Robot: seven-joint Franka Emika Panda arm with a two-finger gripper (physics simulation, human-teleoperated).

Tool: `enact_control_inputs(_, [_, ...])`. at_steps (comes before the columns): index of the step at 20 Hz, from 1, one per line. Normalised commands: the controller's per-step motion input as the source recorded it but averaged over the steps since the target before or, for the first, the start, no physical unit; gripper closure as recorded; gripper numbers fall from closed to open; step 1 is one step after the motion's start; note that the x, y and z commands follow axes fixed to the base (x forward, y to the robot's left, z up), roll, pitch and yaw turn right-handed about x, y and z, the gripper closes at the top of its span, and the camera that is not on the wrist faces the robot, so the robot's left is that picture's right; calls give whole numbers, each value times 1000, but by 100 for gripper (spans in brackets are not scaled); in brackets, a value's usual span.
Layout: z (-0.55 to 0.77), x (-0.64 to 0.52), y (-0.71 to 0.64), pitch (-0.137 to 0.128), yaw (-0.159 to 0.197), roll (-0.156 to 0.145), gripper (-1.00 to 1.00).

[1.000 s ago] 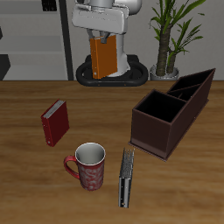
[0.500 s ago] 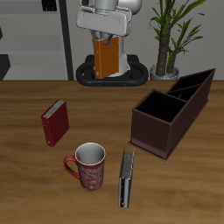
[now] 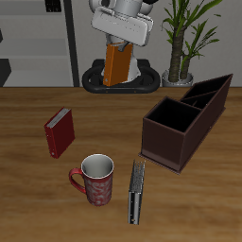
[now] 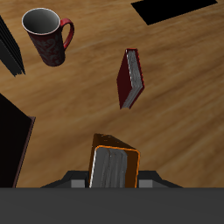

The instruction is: Place the orange book into the left desk caddy's left compartment and place the striped book into the left desk caddy's right compartment and place the red book into the left desk caddy's right compartment

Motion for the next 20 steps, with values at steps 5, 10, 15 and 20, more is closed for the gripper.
enact_control_inputs(5, [-227,-255,258,-52,-11,-54,100])
enact_control_inputs(10, [-337,-376,535,-2,-25,58,100])
enact_control_inputs(15, [-231,-218,262,7,-23,11,100])
enact_control_inputs(20, [-88,-143,86,13,-36,2,100])
